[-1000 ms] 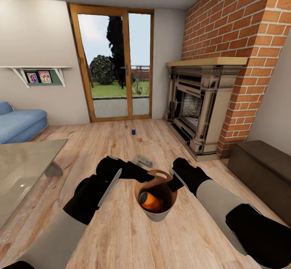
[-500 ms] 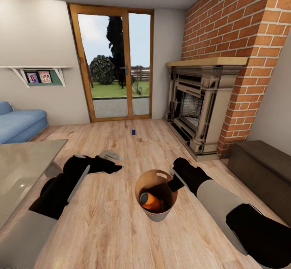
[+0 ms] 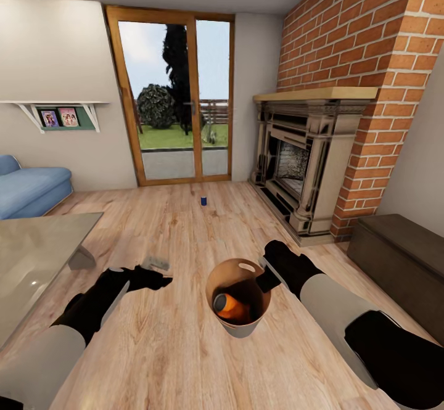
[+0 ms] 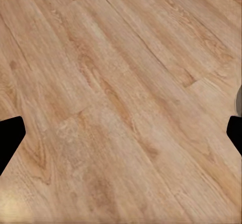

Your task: Put the three can of soda from the living room inside the tash can in the kitchen.

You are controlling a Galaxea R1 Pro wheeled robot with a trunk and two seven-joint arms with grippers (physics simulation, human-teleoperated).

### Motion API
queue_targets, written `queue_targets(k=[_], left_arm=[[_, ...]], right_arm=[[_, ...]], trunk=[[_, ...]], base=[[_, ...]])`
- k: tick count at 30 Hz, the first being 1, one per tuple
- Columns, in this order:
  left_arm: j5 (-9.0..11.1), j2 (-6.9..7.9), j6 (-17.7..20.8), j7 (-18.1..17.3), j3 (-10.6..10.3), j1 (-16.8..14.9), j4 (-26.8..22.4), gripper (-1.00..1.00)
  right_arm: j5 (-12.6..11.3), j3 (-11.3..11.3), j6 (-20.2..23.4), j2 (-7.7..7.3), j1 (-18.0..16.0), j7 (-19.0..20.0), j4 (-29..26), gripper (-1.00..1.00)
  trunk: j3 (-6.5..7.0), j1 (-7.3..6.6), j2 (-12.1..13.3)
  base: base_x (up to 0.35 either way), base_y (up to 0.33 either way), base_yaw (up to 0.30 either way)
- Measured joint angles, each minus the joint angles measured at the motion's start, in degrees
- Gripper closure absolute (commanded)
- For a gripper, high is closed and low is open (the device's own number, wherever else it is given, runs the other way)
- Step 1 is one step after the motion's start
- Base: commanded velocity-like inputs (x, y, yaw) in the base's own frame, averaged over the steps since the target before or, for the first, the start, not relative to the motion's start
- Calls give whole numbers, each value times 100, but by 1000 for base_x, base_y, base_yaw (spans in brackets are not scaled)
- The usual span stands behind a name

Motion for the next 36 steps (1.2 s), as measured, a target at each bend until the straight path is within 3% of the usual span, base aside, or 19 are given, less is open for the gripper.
queue_targets(k=[11, 15, 36], left_arm=[[2, -44, -766, 18, -11, 18, 611, -100], [6, -48, -845, 18, -11, 20, 690, -100], [77, -42, -1314, 26, 54, 253, 728, -100]], right_arm=[[-5, -22, 0, -34, 6, 16, -5, 100], [-21, -18, 1, -19, 7, 7, -10, 100], [-51, -52, 1, -43, 9, -2, -44, 100]], trunk=[[0, 0, 0], [54, -66, 118], [54, -66, 120]], base=[[0, 0, 0], [0, 0, 0], [0, 0, 0]])
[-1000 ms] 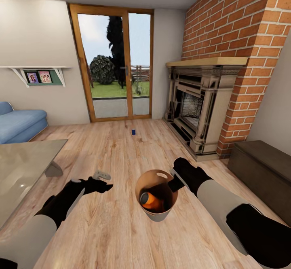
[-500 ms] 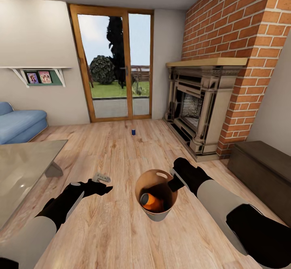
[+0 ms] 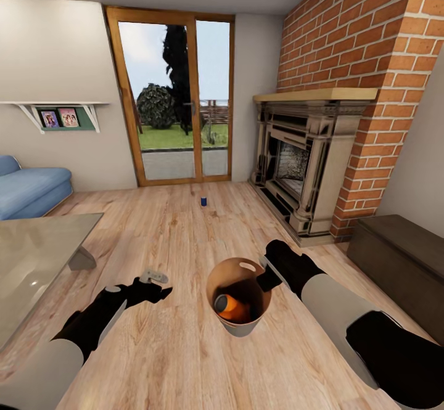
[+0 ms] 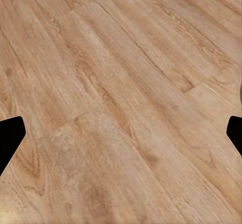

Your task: Put the three can of soda from the living room inside the tash can in the kitchen.

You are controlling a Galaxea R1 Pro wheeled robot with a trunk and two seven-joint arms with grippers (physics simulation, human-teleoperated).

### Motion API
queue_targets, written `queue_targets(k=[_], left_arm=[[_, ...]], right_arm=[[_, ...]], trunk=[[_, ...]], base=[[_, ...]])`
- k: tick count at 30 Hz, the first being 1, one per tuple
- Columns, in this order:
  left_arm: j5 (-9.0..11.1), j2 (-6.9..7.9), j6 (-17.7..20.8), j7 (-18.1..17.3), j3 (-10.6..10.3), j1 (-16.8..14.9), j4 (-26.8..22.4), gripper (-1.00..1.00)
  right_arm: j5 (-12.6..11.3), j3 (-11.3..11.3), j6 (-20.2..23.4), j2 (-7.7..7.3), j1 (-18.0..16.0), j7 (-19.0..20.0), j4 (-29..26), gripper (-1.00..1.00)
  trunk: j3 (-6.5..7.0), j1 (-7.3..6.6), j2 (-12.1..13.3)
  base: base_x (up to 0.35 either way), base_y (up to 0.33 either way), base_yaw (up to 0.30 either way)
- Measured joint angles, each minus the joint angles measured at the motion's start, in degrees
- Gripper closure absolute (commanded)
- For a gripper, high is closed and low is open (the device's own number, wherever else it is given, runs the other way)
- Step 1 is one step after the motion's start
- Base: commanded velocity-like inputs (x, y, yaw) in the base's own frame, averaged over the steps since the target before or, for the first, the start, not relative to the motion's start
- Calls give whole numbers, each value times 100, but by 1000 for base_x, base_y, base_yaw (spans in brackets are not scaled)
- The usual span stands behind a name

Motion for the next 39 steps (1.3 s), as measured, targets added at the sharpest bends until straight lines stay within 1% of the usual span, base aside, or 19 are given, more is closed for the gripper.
queue_targets(k=[6, 10, 12, 15, 17, 19, 24, 25, 26, 28, 29, 31, 32, 34, 35, 36, 37, 38, 39], left_arm=[[14, 9, -218, 1, 12, 18, 8, -100], [87, 12, -323, 1, 19, 103, 4, -100], [156, 22, -378, 3, 20, 152, 2, -100], [378, 57, -518, 3, 35, 221, 4, -100], [501, 74, -601, 2, 114, 239, 10, -100], [552, 80, -662, 2, 183, 248, 16, -100], [629, 88, -858, 0, 523, 380, 96, -100], [636, 89, -894, -2, 619, 412, 100, -100], [646, 90, -948, -5, 827, 471, 99, -100], [653, 90, -984, -9, 1035, 522, 99, -100], [655, 91, -1013, -12, 1208, 556, 106, -100], [660, 91, -1040, -12, 1346, 582, 112, -100], [662, 91, -1079, -10, 1483, 605, 117, -100], [663, 91, -1130, -9, 1557, 644, 114, -100], [665, 85, -1177, -7, 1615, 698, 104, -100], [666, 80, -1228, -3, 1699, 761, 83, -100], [667, 77, -1251, -1, 1752, 787, 73, -100], [667, 77, -1256, -1, 1775, 796, 67, -100], [666, 76, -1268, 0, 1808, 809, 66, -100]], right_arm=[[5, -26, -1, -19, 18, 1, -8, 100], [-3, -132, -19, -23, 41, -3, -12, 100], [-7, -182, -88, -28, 66, -8, -10, 100], [7, -214, -174, -32, 121, -15, -8, 100], [-4, -239, -254, -45, 147, -16, -9, 100], [2, -295, -320, -57, 157, -18, -6, 100], [2, -616, -457, -108, 213, -27, -8, 100], [0, -660, -476, -119, 220, -29, -8, 100], [-13, -727, -527, -145, 229, -31, -8, 100], [25, -768, -604, -172, 235, -38, -9, 100], [26, -797, -673, -197, 239, -39, -7, 100], [20, -849, -763, -233, 247, -45, -3, 100], [-33, -926, -841, -279, 249, -66, -6, 100], [3, -1024, -965, -335, 250, -145, -22, 100], [-64, -1129, -1071, -390, 256, -238, 1, 100], [-146, -1322, -1183, -469, 282, -400, -17, 100], [35, -1462, -1241, -511, 325, -502, -40, 100], [228, -1466, -1268, -527, 370, -547, 0, 100], [253, -1577, -1339, -550, 442, -590, 51, 100]], trunk=[[0, 0, 0], [0, 0, 0], [0, 0, 0], [0, 0, 0], [0, 0, 0], [0, 0, 0], [0, 0, 0], [0, 0, 0], [0, 0, 0], [0, 0, 0], [0, 0, 0], [0, 0, 0], [0, 0, 0], [0, 0, 0], [-1, 0, 1], [0, 0, 0], [2, 0, -1], [0, 0, 0], [0, 0, 0]], base=[[0, 0, 0], [0, 0, 0], [0, 0, 0], [0, 0, 0], [0, 0, 0], [0, 0, 0], [0, 0, 0], [0, 0, 0], [0, 0, 0], [0, 0, 0], [0, 0, 0], [0, 0, 0], [0, 0, 0], [0, 0, 0], [0, 0, 0], [0, 0, 0], [0, 0, 0], [0, 0, 0], [0, 0, 0]])
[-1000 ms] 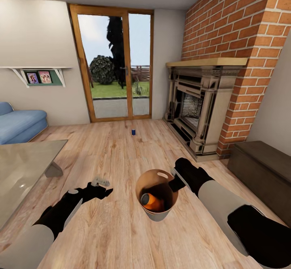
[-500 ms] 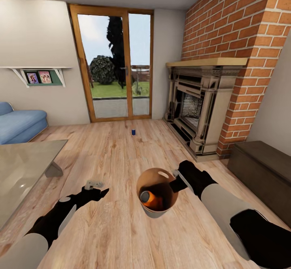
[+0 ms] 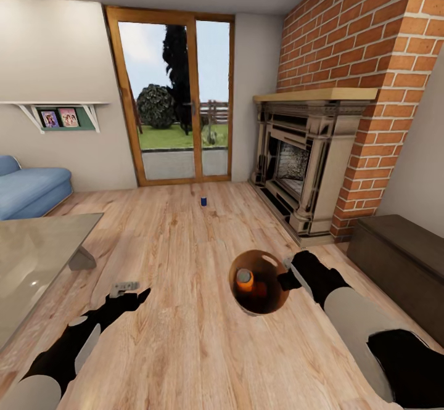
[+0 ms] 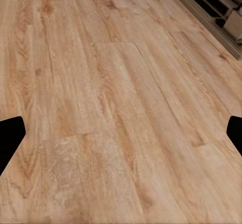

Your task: Put the three can of soda from the living room inside the tash can in the kitchen.

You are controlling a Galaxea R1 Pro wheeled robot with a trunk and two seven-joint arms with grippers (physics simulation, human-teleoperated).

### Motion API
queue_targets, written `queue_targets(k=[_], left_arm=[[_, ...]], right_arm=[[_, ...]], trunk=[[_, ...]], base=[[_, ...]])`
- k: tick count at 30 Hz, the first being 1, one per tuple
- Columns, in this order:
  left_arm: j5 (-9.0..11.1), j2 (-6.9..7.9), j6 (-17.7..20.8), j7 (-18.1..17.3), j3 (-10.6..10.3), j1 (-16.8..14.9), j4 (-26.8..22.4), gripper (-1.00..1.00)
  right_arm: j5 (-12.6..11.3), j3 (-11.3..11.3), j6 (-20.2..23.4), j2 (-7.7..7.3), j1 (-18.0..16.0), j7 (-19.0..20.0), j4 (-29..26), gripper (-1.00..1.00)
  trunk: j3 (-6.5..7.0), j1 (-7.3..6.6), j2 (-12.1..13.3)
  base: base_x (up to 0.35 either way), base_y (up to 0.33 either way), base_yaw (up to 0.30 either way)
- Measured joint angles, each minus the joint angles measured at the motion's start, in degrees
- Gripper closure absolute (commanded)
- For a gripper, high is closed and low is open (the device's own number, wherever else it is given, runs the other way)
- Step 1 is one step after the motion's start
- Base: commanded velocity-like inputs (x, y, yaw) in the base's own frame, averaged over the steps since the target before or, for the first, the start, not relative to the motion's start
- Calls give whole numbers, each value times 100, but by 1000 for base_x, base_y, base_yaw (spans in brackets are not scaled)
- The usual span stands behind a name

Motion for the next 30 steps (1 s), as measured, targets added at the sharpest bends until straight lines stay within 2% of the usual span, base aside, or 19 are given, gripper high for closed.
queue_targets(k=[3, 6, 11, 19, 25, 30], left_arm=[[-1, -8, -17, 1, 46, 13, 6, -100], [-1, -9, -21, 1, 60, 22, 17, -100], [-8, -36, -40, 143, 63, 36, 21, -100], [-32, -62, -58, 428, 60, 38, 51, -100], [-42, -64, -59, 446, 60, 39, 56, -100], [-49, -64, -59, 443, 60, 40, 57, -100]], right_arm=[[-345, -145, -365, -16, 161, -31, 122, 100], [-238, -205, -613, -22, 241, -70, -82, 100], [-274, -251, -813, -24, 297, -88, -85, 100], [-266, -248, -845, 11, 306, -86, -78, 100], [-265, -248, -845, 1, 309, -89, -53, 100], [-277, -249, -844, -8, 326, -86, -31, 100]], trunk=[[0, 0, 0], [1, 0, -1], [0, 0, 0], [0, 0, 0], [0, 0, 0], [0, 0, 0]], base=[[0, 0, 0], [0, 0, 0], [0, 0, 0], [1, 0, 0], [63, 0, 0], [217, 0, 0]])
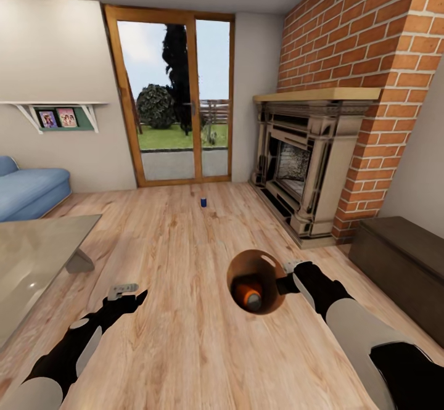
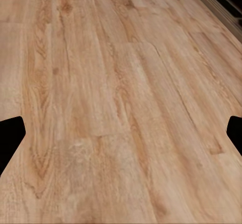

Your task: Put the three can of soda from the living room inside the tash can in the kitchen.

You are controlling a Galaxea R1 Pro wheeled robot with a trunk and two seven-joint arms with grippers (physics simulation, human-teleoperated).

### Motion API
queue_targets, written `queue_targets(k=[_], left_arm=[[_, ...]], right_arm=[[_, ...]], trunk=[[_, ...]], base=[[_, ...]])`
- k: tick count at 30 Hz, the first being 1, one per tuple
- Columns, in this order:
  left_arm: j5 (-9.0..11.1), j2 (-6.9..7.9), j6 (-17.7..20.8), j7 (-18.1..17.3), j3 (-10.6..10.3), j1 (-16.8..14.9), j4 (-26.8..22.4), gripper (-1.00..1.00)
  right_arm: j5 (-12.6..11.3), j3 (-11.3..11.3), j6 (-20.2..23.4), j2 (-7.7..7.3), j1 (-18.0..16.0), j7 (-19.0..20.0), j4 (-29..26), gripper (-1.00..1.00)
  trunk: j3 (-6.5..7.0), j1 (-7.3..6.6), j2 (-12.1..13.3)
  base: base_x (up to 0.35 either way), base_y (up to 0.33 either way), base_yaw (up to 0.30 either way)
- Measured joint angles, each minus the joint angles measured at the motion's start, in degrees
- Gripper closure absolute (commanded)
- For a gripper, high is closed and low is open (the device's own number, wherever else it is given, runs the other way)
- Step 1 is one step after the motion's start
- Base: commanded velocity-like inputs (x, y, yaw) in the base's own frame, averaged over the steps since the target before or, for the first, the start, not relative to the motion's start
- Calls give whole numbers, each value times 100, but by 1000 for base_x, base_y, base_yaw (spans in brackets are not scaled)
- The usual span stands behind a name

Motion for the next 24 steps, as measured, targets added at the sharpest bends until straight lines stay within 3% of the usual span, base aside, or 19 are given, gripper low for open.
queue_targets(k=[24], left_arm=[[-19, 0, 4, -2, -9, -1, 7, -100]], right_arm=[[5, -43, 0, -11, 169, -132, 4, 100]], trunk=[[0, 0, 0]], base=[[317, 0, 0]])
